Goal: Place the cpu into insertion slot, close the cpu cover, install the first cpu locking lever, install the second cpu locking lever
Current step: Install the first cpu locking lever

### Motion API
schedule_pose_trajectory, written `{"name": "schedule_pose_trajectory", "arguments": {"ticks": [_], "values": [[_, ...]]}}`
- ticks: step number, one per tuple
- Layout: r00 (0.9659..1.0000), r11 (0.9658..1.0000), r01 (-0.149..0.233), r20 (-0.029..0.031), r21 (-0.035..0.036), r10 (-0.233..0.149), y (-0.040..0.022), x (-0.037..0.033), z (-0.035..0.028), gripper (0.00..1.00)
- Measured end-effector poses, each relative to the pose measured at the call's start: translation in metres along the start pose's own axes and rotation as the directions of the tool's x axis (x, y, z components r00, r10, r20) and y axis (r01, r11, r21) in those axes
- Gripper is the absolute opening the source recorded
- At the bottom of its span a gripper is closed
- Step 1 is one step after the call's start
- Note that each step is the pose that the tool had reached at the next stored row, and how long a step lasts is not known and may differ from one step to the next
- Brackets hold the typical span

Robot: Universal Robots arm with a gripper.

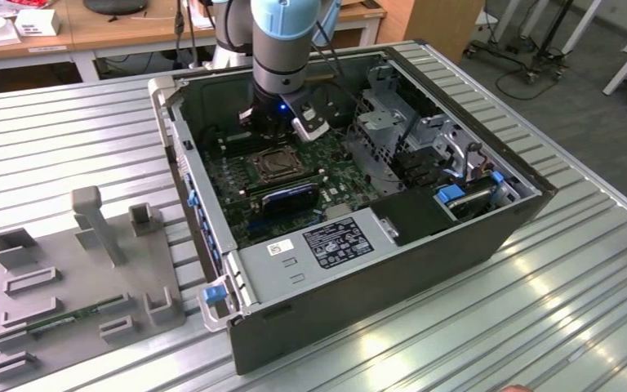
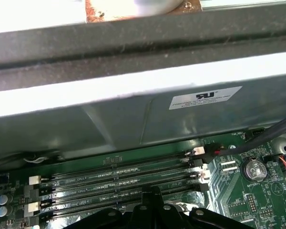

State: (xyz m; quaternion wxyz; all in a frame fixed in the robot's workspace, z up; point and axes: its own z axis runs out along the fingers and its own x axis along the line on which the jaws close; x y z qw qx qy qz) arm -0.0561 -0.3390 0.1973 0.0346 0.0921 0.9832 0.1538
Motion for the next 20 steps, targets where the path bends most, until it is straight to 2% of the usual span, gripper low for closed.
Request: {"name": "schedule_pose_trajectory", "arguments": {"ticks": [11,17,20], "values": [[0.9999,0.9999,-0.016,0.0056,0.0027,0.016,-0.0002,0.0001,0.001,0.11],[0.9997,0.9997,-0.021,0.0085,0.0084,0.021,-0.0006,0.0001,0.002,0.11],[0.9997,0.9997,-0.02,0.0098,0.0139,0.02,-0.0007,0.0001,0.0022,0.11]]}}
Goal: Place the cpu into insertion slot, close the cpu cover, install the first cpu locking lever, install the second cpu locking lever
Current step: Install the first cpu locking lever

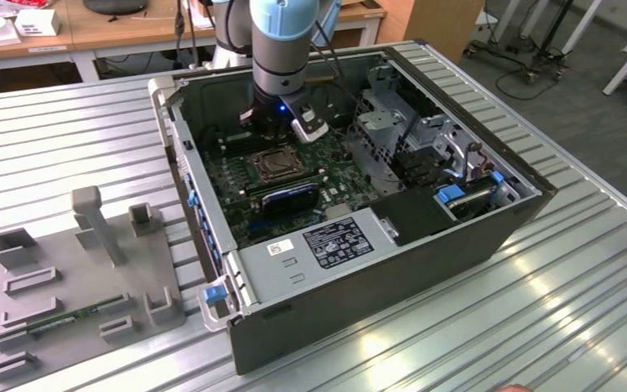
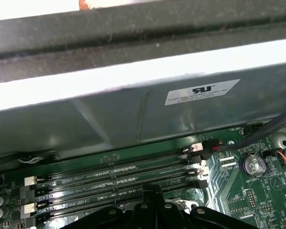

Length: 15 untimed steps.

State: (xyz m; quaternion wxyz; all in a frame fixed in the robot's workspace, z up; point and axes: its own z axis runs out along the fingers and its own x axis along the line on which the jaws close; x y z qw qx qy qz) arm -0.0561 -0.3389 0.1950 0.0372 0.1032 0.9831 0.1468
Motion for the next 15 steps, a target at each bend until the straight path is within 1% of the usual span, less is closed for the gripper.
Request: {"name": "schedule_pose_trajectory", "arguments": {"ticks": [4,7,9,15], "values": [[1.0,1.0,0.001,0.0017,0.009,-0.001,-0.0001,0.0,0.0,0.11],[1.0,0.9998,0.002,0.0033,0.0177,-0.002,-0.0002,0.0,0.0001,0.11],[1.0,0.9998,0.002,0.0041,0.022,-0.002,-0.0003,0.0,0.0005,0.11],[1.0,0.9997,0.002,0.0044,0.0226,-0.002,-0.0001,0.0002,0.0013,0.11]]}}
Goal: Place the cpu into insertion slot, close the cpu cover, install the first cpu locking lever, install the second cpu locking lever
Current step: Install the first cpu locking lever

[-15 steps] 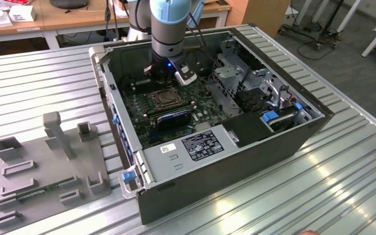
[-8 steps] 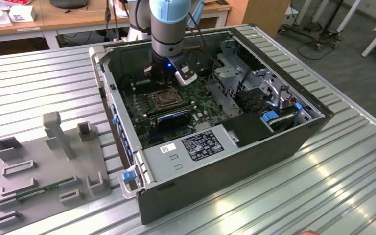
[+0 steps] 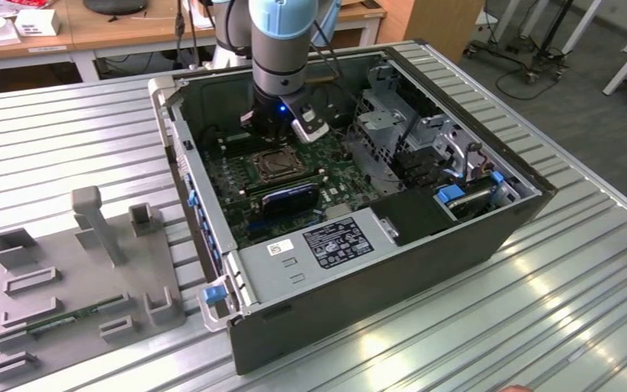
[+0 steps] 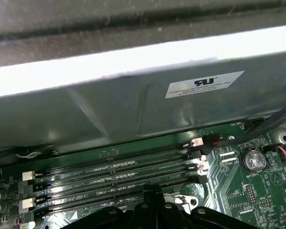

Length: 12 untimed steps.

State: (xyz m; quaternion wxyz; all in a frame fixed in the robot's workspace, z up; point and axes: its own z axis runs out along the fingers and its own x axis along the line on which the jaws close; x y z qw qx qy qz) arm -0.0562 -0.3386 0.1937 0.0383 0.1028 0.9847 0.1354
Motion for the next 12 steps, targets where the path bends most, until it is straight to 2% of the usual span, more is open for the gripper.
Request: {"name": "schedule_pose_trajectory", "arguments": {"ticks": [12], "values": [[1.0,1.0,-0.004,0.0011,0.0002,0.004,0.0069,0.0015,0.0019,0.11]]}}
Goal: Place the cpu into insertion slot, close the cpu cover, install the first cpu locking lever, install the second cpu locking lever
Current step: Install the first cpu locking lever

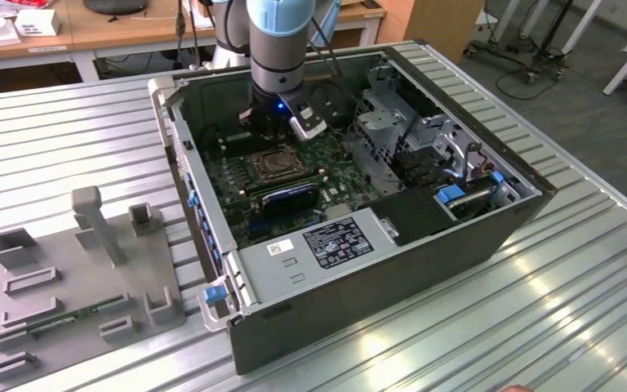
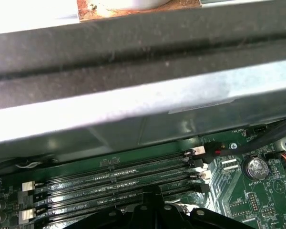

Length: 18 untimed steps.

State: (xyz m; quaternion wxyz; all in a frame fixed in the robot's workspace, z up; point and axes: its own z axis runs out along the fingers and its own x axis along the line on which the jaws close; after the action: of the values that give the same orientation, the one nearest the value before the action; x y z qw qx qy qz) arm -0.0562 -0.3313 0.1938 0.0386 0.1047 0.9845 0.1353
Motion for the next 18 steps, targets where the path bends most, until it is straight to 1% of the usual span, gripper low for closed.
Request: {"name": "schedule_pose_trajectory", "arguments": {"ticks": [5,9,11,15,18], "values": [[1.0,1.0,-0.001,0.0002,0.0,0.001,0.0001,0.0001,0.0,0.11],[1.0,1.0,-0.003,0.0018,0.0025,0.003,0.0001,0.0002,0.0,0.11],[1.0,1.0,-0.002,0.0036,0.0039,0.002,0.0,0.0005,0.0,0.11],[0.9999,1.0,-0.001,0.0104,0.0025,0.001,-0.0001,0.0015,-0.0001,0.11],[0.9999,1.0,0.001,0.0145,0.0015,-0.001,-0.0003,0.002,-0.0002,0.11]]}}
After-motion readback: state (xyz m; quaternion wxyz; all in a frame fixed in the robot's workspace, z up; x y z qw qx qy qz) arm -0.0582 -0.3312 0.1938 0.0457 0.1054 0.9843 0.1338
